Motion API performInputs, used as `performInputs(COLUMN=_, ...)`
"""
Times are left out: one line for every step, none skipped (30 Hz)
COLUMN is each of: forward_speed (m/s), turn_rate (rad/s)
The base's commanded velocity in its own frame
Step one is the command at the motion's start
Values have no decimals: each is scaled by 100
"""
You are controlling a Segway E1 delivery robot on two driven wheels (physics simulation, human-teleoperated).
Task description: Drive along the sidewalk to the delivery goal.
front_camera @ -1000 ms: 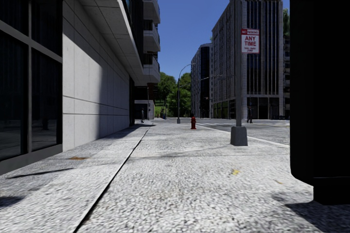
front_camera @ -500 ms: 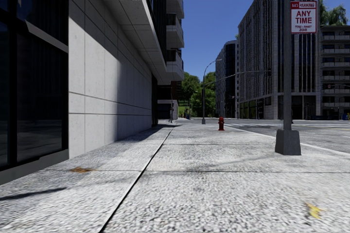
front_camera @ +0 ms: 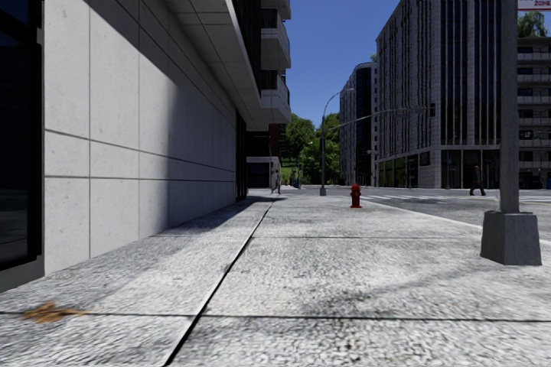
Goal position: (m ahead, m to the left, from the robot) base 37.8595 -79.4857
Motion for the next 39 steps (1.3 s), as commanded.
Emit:
performInputs(forward_speed=192, turn_rate=0)
performInputs(forward_speed=192, turn_rate=0)
performInputs(forward_speed=192, turn_rate=0)
performInputs(forward_speed=192, turn_rate=0)
performInputs(forward_speed=192, turn_rate=0)
performInputs(forward_speed=192, turn_rate=0)
performInputs(forward_speed=192, turn_rate=0)
performInputs(forward_speed=192, turn_rate=0)
performInputs(forward_speed=192, turn_rate=0)
performInputs(forward_speed=192, turn_rate=0)
performInputs(forward_speed=192, turn_rate=0)
performInputs(forward_speed=192, turn_rate=0)
performInputs(forward_speed=192, turn_rate=0)
performInputs(forward_speed=192, turn_rate=0)
performInputs(forward_speed=192, turn_rate=0)
performInputs(forward_speed=192, turn_rate=0)
performInputs(forward_speed=192, turn_rate=0)
performInputs(forward_speed=192, turn_rate=0)
performInputs(forward_speed=192, turn_rate=0)
performInputs(forward_speed=192, turn_rate=0)
performInputs(forward_speed=192, turn_rate=0)
performInputs(forward_speed=192, turn_rate=0)
performInputs(forward_speed=192, turn_rate=0)
performInputs(forward_speed=192, turn_rate=0)
performInputs(forward_speed=192, turn_rate=0)
performInputs(forward_speed=192, turn_rate=0)
performInputs(forward_speed=192, turn_rate=0)
performInputs(forward_speed=192, turn_rate=0)
performInputs(forward_speed=192, turn_rate=0)
performInputs(forward_speed=192, turn_rate=0)
performInputs(forward_speed=192, turn_rate=0)
performInputs(forward_speed=192, turn_rate=0)
performInputs(forward_speed=192, turn_rate=0)
performInputs(forward_speed=192, turn_rate=0)
performInputs(forward_speed=192, turn_rate=0)
performInputs(forward_speed=192, turn_rate=0)
performInputs(forward_speed=192, turn_rate=0)
performInputs(forward_speed=192, turn_rate=0)
performInputs(forward_speed=192, turn_rate=0)
